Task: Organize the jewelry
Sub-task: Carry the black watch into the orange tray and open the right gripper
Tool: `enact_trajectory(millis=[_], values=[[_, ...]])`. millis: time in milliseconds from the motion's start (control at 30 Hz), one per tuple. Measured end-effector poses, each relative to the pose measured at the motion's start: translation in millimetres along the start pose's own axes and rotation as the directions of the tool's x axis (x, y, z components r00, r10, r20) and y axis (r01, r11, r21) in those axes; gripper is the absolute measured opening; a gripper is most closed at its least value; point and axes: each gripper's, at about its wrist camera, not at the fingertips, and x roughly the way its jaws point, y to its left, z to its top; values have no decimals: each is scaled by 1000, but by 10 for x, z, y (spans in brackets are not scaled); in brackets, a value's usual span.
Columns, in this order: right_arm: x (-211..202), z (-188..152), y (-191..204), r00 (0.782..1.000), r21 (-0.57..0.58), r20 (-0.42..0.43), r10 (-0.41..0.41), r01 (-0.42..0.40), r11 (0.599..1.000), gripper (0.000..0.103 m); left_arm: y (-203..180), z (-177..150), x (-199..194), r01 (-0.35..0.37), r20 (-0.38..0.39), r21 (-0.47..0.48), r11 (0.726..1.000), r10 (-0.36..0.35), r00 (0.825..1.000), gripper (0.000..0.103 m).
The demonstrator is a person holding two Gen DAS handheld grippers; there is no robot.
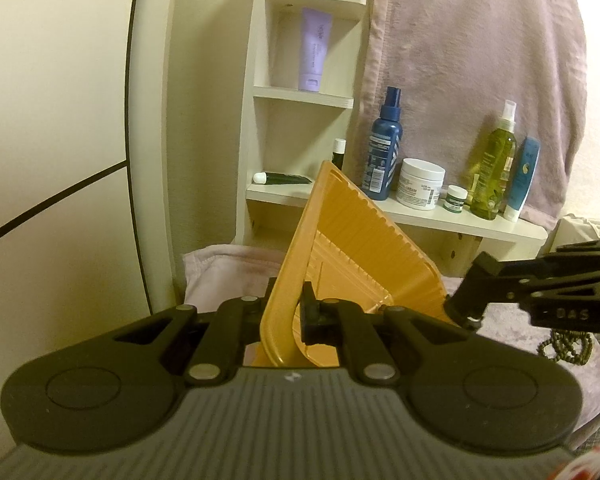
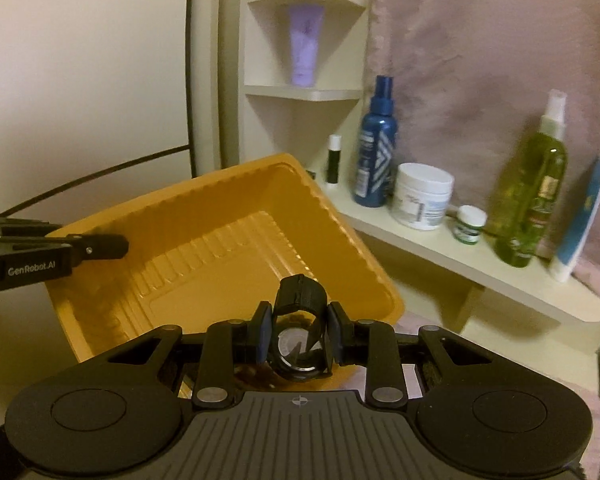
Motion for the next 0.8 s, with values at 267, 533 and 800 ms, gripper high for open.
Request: enact_trajectory(millis=[267, 533, 800], values=[[209, 40, -14, 1000, 41, -31, 4, -2, 999, 30, 9, -2, 3, 1, 0, -3, 1000, -1, 1000, 7], [392, 69, -65, 998, 82, -57, 28, -23, 996, 30, 16, -3, 5, 1, 1, -8, 1000, -1, 1000, 7], [466, -3, -109, 994, 135, -59, 93, -85, 987, 50, 30, -5, 19, 1, -2, -15, 1000, -1, 1000, 7]])
